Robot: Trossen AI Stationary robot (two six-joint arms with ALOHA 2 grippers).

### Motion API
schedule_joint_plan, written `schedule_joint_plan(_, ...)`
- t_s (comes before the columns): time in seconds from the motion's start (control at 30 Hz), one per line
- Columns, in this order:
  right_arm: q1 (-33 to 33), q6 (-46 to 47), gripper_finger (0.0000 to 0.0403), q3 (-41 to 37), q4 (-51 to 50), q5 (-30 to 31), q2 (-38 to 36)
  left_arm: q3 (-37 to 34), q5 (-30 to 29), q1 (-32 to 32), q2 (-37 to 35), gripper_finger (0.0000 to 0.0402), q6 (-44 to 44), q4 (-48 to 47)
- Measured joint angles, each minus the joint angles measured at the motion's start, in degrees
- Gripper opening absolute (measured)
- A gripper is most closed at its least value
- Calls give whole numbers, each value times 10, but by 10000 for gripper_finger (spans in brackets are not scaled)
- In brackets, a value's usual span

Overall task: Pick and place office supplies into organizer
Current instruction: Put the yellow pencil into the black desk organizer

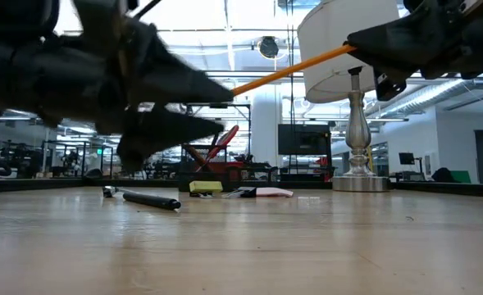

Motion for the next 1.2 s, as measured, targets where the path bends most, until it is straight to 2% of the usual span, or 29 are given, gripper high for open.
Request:
schedule_joint_plan(0.13,-25,-9,16,12,-16,0,0,-36,-1,-6,0,234,-46,3)
schedule_joint_plan(0.27,-59,-55,16,57,-91,-2,-4,-79,-7,-13,-29,243,-34,13)
schedule_joint_plan(0.5,-151,-101,16,210,-413,-3,-66,-149,-6,-36,-128,244,38,9)
schedule_joint_plan(0.7,-234,-138,16,339,-599,-45,-72,-169,-5,-56,-184,244,76,2)
schedule_joint_plan(0.83,-270,-172,16,406,-673,-49,-37,-169,-2,-62,-195,244,87,-8)
schedule_joint_plan(1.2,-347,-271,16,537,-732,-51,52,-169,-5,-68,-195,244,90,-21)
